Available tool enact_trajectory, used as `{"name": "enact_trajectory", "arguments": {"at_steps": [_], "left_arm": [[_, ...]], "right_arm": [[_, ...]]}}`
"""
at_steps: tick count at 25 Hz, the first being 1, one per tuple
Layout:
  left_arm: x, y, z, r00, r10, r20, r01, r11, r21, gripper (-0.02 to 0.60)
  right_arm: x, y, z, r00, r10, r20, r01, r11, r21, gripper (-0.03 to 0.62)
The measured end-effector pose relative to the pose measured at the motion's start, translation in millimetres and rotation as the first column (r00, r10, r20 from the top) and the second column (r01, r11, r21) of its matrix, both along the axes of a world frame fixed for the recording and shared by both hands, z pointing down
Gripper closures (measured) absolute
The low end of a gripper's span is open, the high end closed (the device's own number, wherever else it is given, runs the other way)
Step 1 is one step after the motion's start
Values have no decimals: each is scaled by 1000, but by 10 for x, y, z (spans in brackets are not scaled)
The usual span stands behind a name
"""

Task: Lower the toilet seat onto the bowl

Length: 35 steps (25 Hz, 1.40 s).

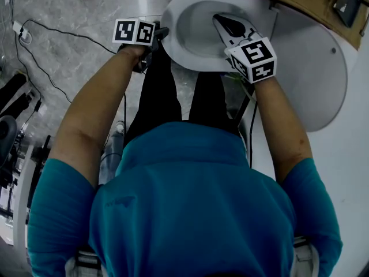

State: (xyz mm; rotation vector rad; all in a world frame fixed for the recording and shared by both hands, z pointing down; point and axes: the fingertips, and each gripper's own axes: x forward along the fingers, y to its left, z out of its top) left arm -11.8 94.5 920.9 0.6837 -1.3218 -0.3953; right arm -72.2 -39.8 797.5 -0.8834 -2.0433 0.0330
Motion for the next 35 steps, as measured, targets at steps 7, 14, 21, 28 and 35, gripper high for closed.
{"name": "enact_trajectory", "arguments": {"at_steps": [7, 14, 21, 28, 35], "left_arm": [[-10, 2, 125, 1000, 7, 3, -7, 1000, -11, 499], [0, 3, 222, 1000, 18, 3, -18, 999, -27, 492], [-3, 11, 316, 1000, 22, 5, -22, 999, -41, 486], [1, -8, 414, 1000, 30, 7, -30, 998, -63, 482], [9, -2, 485, 999, 42, 13, -41, 995, -94, 475]], "right_arm": [[-4, -49, 101, 1000, 13, -7, -13, 1000, 2, 605], [27, -20, 167, 1000, 13, -11, -13, 1000, -5, 605], [60, -33, 234, 1000, 19, -19, -19, 1000, -3, 605], [104, -40, 303, 999, 20, -25, -20, 1000, -6, 605], [137, 2, 322, 999, 15, -30, -16, 1000, -9, 605]]}}
